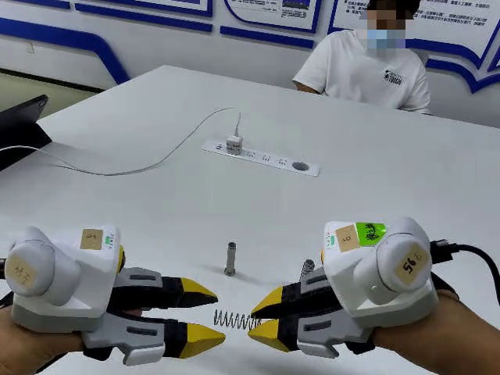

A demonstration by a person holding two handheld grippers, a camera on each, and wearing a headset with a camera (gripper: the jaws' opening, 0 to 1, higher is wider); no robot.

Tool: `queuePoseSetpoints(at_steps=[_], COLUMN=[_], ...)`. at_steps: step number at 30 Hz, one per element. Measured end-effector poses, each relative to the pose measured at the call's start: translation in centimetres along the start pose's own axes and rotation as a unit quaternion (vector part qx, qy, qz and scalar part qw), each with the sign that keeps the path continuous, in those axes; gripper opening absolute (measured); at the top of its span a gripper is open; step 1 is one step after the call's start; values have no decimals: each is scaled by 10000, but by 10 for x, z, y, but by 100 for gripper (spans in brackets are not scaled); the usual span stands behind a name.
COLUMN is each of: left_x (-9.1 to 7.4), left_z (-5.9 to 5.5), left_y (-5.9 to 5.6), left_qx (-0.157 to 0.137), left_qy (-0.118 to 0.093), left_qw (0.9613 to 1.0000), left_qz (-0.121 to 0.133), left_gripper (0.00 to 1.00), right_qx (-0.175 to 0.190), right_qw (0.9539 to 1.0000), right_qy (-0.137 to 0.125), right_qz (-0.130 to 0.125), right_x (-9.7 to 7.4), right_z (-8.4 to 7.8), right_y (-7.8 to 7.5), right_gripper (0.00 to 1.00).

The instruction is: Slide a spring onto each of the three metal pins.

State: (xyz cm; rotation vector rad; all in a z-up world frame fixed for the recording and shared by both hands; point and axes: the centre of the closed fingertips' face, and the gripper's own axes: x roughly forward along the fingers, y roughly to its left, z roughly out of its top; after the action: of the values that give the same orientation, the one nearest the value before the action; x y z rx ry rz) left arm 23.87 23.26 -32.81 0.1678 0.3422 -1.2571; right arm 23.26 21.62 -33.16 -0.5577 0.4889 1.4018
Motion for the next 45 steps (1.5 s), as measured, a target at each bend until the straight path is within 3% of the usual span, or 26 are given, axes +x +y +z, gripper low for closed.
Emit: queuePoseSetpoints(at_steps=[16, 26, 45], left_x=[4, 4, 4], left_z=[-2, 0, 1], left_y=[-20, -22, -21], left_qx=[134, 183, 217], left_qy=[87, 41, 62], left_qw=[9988, 9985, 9986], left_qz=[-469, -509, -470], left_gripper=[14, 12, 12], right_qx=[-92, -90, -123], right_qw=[9995, 9993, 9992], right_qy=[56, 69, -343], right_qz=[304, 342, 177], right_x=[-3, -6, -15], right_z=[-1, 1, 27], right_y=[13, 15, 12], right_gripper=[12, 12, 11])
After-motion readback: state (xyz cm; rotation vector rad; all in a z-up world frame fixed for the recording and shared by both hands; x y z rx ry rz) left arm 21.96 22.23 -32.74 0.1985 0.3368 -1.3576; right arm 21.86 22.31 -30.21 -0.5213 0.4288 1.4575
